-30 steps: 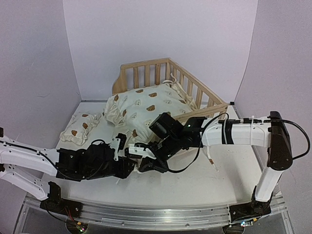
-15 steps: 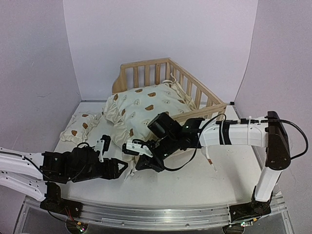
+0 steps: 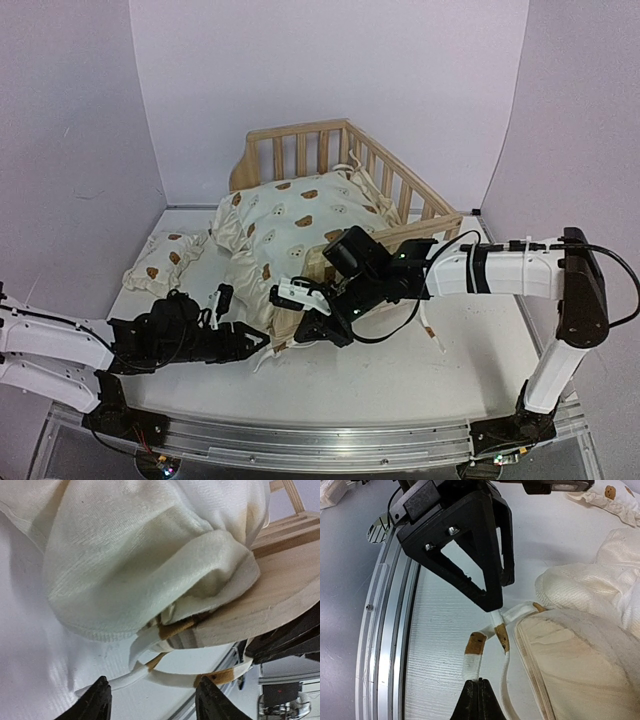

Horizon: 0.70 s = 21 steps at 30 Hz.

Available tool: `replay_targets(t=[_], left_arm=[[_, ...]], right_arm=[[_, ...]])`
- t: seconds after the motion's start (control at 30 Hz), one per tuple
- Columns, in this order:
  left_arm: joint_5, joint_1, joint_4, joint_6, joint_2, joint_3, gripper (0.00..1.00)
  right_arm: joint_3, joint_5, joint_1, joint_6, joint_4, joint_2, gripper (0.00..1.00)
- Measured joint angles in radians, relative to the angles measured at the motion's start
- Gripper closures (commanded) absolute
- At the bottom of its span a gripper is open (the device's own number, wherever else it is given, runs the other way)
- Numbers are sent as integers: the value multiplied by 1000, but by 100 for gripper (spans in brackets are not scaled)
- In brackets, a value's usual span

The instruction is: Set up the pet bed

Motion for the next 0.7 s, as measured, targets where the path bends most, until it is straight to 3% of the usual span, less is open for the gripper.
replay_targets(t=[0.17,0.4,0.7], left_arm=[[117,29,200,-4,110,-51,51],[151,29,305,-19,241,-62,49],[176,32,432,-14,337,-61,63]], right_arm=[[-5,-2,-1,1,6,-3,97],[-14,-2,-7,2,5,-12,97],[-21,-3,-12,2,3,-19,97]])
